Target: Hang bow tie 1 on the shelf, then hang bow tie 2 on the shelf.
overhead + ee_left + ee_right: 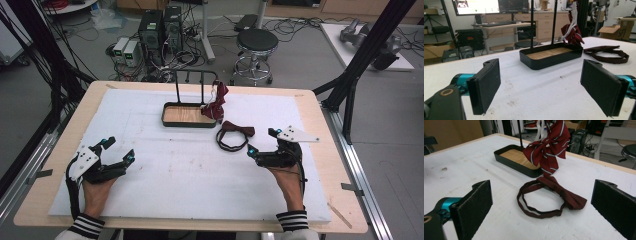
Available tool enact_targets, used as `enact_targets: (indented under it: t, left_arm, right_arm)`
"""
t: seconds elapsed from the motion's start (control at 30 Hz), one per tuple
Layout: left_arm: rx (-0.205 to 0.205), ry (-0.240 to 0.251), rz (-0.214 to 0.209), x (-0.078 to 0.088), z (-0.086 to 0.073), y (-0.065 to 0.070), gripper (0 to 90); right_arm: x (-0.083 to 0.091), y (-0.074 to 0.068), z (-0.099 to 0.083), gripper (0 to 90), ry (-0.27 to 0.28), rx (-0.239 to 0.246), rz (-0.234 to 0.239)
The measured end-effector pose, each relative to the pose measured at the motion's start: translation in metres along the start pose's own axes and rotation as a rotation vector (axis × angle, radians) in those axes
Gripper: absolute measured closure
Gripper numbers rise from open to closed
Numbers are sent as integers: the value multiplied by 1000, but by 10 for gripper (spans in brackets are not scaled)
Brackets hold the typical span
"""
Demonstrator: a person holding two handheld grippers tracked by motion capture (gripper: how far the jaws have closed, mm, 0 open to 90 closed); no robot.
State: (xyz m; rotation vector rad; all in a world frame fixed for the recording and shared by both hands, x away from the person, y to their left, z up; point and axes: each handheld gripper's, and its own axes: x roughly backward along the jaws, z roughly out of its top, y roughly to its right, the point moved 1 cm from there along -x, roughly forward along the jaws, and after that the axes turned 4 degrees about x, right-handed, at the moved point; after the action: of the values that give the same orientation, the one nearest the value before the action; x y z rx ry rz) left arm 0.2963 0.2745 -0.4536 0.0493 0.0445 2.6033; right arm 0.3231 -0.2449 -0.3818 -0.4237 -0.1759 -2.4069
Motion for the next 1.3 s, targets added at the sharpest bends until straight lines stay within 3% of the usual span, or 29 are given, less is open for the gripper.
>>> enact_targets:
  t: [0.87, 0.97, 1.3]
  left_arm:
    - [-2, 1, 4, 0, 0, 0, 168]
    - [-2, 2, 4, 0, 0, 0, 168]
    - [1, 2, 5, 0, 0, 0, 168]
  right_arm:
    - [-8, 3, -1, 27, -13, 20, 11]
    - [-10, 5, -1, 27, -56, 15, 22]
    - [-16, 15, 10, 27, -96, 50, 14]
